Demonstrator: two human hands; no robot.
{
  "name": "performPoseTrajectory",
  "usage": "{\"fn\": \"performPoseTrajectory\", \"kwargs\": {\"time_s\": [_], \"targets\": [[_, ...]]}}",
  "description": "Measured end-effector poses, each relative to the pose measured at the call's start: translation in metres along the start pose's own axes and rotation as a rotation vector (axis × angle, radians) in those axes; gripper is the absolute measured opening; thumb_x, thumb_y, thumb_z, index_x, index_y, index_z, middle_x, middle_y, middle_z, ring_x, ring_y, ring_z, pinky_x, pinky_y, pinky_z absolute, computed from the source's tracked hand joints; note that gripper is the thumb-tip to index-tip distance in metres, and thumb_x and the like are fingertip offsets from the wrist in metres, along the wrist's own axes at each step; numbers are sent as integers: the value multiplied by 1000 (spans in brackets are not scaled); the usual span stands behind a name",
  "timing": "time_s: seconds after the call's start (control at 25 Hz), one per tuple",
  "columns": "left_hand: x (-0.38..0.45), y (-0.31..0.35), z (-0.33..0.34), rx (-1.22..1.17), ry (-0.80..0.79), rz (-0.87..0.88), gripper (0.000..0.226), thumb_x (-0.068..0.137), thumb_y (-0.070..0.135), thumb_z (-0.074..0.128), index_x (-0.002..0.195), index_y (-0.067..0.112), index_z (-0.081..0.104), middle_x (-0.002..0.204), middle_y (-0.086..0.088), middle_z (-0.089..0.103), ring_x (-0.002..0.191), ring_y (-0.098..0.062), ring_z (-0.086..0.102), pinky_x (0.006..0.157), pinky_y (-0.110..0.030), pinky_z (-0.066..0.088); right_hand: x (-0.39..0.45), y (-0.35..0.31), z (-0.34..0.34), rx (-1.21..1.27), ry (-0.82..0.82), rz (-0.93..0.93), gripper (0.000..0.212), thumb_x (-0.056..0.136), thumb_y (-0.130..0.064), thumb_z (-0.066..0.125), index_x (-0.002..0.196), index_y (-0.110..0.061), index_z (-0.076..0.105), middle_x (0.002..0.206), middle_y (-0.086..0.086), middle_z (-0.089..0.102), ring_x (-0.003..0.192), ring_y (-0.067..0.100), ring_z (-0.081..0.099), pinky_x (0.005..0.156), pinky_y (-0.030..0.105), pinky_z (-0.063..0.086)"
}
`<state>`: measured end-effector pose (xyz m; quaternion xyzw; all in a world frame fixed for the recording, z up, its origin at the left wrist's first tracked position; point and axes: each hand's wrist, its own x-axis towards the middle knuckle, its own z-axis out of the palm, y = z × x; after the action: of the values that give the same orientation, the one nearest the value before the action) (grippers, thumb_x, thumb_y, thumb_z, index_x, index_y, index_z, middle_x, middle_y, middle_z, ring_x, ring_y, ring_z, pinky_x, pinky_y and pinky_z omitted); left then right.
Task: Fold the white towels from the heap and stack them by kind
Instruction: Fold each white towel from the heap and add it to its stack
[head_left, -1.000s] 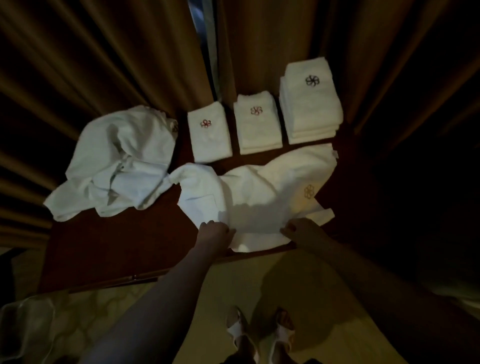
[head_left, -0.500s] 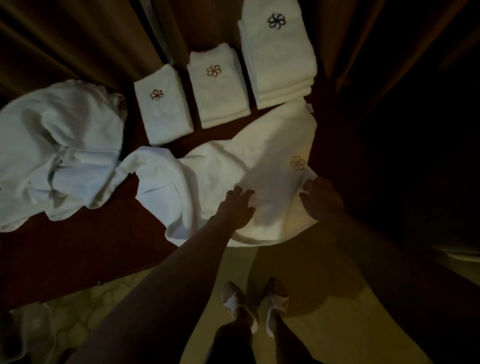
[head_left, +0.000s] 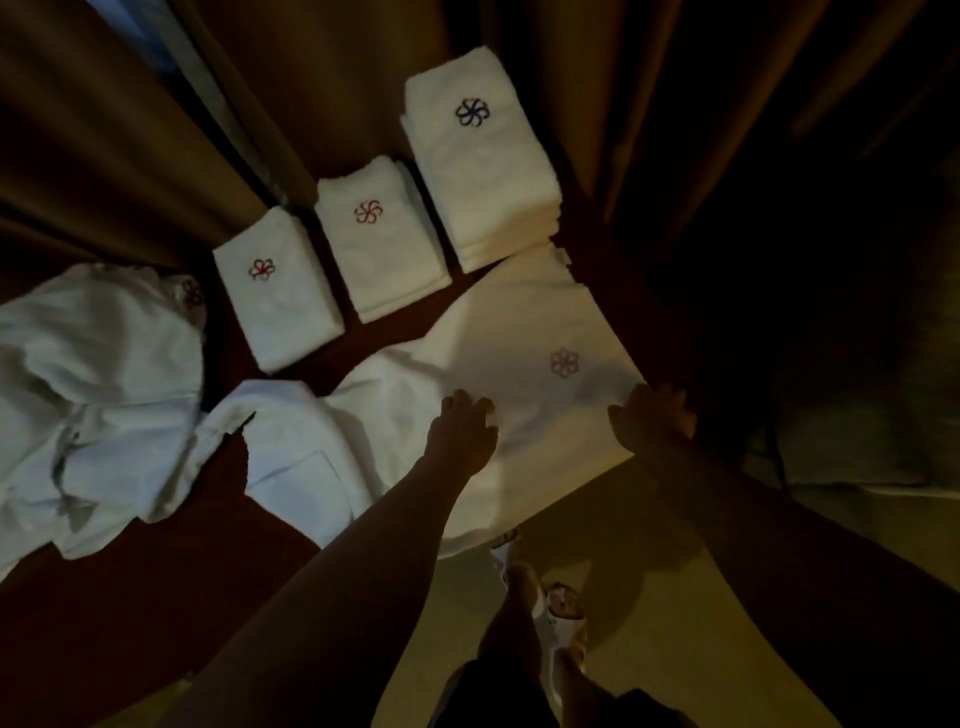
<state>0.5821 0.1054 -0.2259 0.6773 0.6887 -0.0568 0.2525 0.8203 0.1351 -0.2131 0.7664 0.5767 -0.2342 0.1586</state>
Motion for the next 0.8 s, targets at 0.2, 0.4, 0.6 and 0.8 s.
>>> {"fn": "performPoseTrajectory", "kwargs": {"time_s": [0.2, 0.4, 0.6, 0.8], "targets": [[38, 4, -15, 84, 146, 58, 46, 91, 28, 56, 134, 18, 45, 137, -12, 40, 122, -28, 41, 91, -37, 46, 24, -27, -4, 199, 9, -361, 52, 96, -35, 50, 139, -8, 40, 143, 16, 35, 130, 32, 33, 104, 43, 37], [62, -1, -15, 86, -19, 17, 63, 90, 38, 59, 146, 25, 33, 150, -14, 28, 137, -33, 28, 106, -46, 35, 44, -52, -7, 106, -60, -402, 53, 95, -36, 52, 141, -16, 36, 143, 12, 30, 129, 30, 33, 103, 43, 39], [76, 13, -11, -86, -95, 175, 56, 94, 27, 57, 147, 24, 37, 158, -11, 20, 146, -28, 17, 114, -46, 31, 66, -48, -25, 61, -17, -151, 47, 94, -41, 48, 131, -11, 42, 135, 13, 37, 124, 30, 40, 94, 42, 43], [75, 30, -4, -152, -8, 188, 53, 91, 20, 63, 141, 19, 46, 155, -14, 30, 146, -29, 22, 113, -45, 33, 88, -51, -44, 43, 95, -342, 55, 95, -42, 48, 139, -11, 35, 140, 16, 34, 125, 30, 38, 94, 40, 43]]}}
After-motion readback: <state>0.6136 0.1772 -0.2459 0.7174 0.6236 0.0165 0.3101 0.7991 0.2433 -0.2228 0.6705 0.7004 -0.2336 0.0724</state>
